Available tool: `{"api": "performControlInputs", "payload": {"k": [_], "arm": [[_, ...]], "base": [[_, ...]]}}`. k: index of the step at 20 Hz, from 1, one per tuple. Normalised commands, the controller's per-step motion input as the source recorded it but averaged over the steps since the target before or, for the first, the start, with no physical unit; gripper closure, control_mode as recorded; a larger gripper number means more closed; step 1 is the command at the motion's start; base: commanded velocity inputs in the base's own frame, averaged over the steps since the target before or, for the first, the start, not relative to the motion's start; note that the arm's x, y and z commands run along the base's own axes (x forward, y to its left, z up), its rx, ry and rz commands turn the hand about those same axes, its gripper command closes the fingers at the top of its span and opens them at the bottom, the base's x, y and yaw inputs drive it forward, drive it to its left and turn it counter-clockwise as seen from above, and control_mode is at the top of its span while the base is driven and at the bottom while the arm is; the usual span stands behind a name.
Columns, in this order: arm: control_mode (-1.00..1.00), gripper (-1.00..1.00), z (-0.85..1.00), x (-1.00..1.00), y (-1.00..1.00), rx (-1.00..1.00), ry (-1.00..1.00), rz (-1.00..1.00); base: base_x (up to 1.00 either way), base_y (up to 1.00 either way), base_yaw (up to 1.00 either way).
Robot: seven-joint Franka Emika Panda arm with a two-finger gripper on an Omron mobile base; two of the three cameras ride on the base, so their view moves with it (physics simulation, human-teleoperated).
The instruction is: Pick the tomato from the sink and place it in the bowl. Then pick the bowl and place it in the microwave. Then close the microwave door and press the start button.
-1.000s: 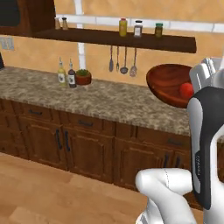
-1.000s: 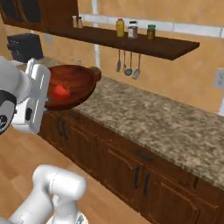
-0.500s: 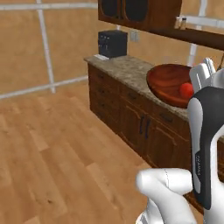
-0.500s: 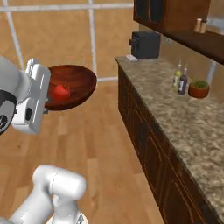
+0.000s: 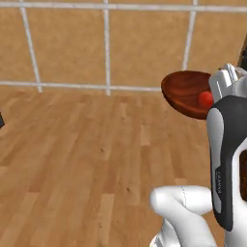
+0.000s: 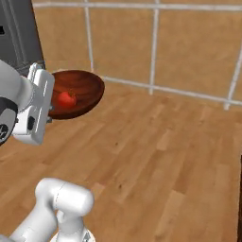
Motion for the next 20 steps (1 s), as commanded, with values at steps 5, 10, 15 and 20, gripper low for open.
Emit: {"api": "performControlInputs", "payload": {"k": [5,10,15,20], "arm": [[1.0,1.0,0.0,0.0,0.0,0.0,0.0,0.0],[1.0,1.0,0.0,0.0,0.0,0.0,0.0,0.0],[1.0,1.0,0.0,0.0,0.0,0.0,0.0,0.0],[1.0,1.0,0.0,0.0,0.0,0.0,0.0,0.0]], "base": [[0.52,-0.11,0.89],[1.0,-0.2,0.69],[1.0,-0.18,0.62],[1.0,-0.28,0.56]]}}
